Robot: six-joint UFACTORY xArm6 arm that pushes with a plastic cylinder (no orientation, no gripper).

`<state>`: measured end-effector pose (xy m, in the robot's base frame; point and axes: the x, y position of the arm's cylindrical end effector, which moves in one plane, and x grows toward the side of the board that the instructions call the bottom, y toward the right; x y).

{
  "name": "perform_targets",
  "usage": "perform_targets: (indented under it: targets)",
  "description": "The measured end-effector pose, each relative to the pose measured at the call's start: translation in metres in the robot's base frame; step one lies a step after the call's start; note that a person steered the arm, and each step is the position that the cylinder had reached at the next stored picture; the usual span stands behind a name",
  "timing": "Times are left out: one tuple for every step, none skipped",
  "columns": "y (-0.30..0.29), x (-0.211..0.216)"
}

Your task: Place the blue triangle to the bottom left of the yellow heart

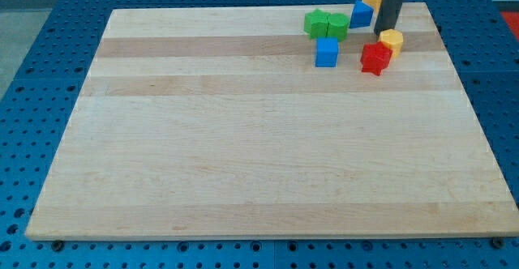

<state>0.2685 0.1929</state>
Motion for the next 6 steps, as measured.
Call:
perform_targets:
  targets:
    - [-0.011,-0.005]
    - [-0.014,-0.009]
    - [-0.020,-0.028]
    - [-0.023,-0.028]
    - [-0.025,-0.028]
    - [-0.025,-0.028]
